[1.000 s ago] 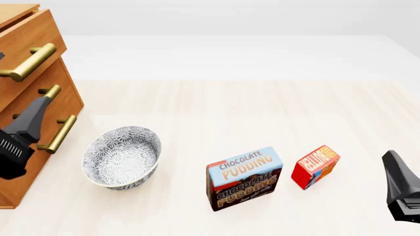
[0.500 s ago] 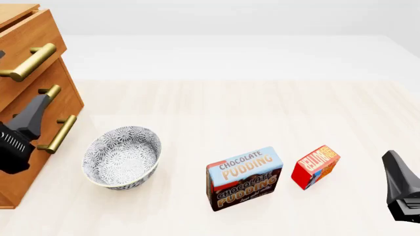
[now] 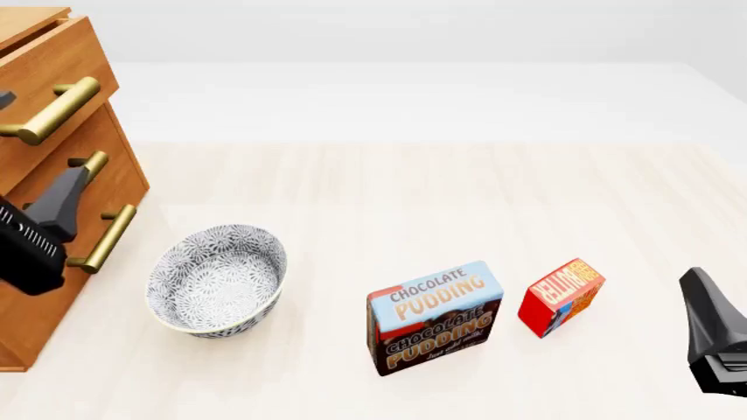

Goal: Put the butter at the back in the top drawer of the cabinet and close it.

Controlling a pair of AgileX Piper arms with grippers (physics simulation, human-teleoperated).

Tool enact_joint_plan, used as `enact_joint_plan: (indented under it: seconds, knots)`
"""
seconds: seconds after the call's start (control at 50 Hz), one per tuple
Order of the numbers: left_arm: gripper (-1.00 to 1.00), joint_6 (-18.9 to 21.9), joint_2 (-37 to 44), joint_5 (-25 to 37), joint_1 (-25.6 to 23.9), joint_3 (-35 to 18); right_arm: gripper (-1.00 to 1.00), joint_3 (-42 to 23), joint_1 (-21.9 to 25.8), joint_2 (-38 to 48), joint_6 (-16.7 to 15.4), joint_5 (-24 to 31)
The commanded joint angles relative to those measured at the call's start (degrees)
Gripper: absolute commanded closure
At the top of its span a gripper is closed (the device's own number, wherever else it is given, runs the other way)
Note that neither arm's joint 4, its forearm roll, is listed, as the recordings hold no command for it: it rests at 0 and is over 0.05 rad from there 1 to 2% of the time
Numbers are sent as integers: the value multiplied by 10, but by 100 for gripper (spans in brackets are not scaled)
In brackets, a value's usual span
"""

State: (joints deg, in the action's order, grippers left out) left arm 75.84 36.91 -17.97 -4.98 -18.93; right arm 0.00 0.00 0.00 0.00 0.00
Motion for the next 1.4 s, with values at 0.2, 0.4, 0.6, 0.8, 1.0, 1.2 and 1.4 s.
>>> enact_joint_plan:
  seconds: [0.2,0.4,0.6,0.8,1.0,1.2,1.4]
  knots:
    - [-100,-1,26,-22,16,-1,-100,0,0,0,0,0]
    - [-100,-2,32,-29,19,-4,-100,0,0,0,0,0]
    - [-100,0,44,-38,30,-1,-100,0,0,0,0,0]
    - [-100,1,62,-51,46,0,-100,0,0,0,0,0]
    - [-100,0,73,-60,51,0,-100,0,0,0,0,0]
    - [-100,1,89,-73,56,-2,-100,0,0,0,0,0]
    - [-100,-1,105,-81,59,-6,-100,0,0,0,0,0]
